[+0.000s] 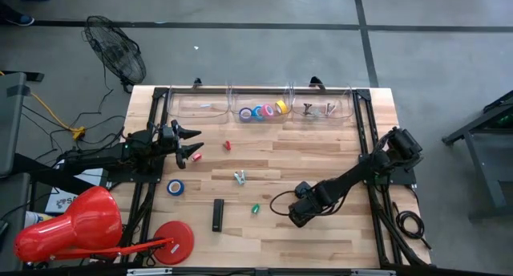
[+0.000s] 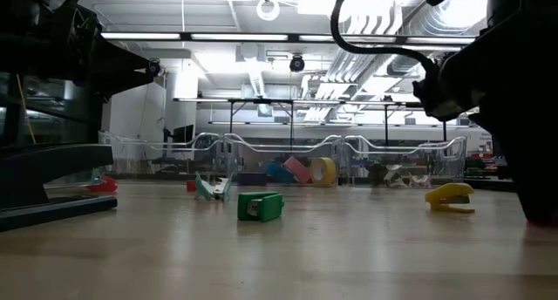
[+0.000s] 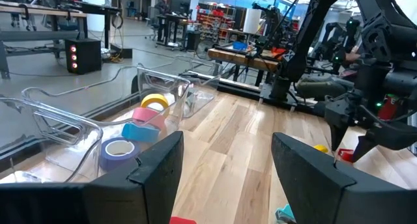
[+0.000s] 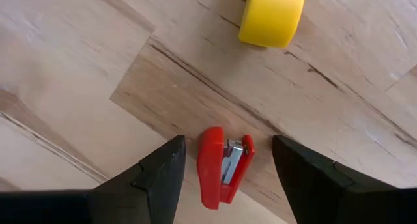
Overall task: Pick and place Stapler, Stapler remover, tape
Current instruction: Put the bottom right red stapler into the left transparent bin
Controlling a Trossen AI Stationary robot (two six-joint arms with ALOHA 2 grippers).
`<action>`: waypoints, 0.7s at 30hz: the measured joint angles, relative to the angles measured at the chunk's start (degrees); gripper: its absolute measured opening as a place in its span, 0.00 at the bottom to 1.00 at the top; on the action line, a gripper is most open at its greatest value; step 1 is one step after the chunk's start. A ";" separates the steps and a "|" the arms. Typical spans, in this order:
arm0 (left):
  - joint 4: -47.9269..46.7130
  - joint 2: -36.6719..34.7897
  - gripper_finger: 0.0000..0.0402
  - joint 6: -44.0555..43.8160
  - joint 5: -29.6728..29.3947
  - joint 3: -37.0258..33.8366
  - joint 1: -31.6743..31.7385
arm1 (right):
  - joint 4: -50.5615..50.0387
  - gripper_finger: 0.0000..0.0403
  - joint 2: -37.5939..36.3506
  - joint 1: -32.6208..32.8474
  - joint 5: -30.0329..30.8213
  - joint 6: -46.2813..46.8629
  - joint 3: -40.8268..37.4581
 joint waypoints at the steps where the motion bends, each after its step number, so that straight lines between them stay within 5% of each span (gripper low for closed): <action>1: 0.00 0.00 0.57 0.00 0.00 0.00 0.00 | -0.03 0.55 0.00 -0.14 0.04 0.01 0.00; 13: 0.00 0.00 0.57 0.00 0.00 0.00 0.00 | -0.13 0.55 0.00 -0.45 0.31 -0.37 0.00; 21: 0.00 0.01 0.57 0.00 0.00 0.00 -0.01 | 0.44 0.42 2.11 -0.50 -1.02 -2.03 0.19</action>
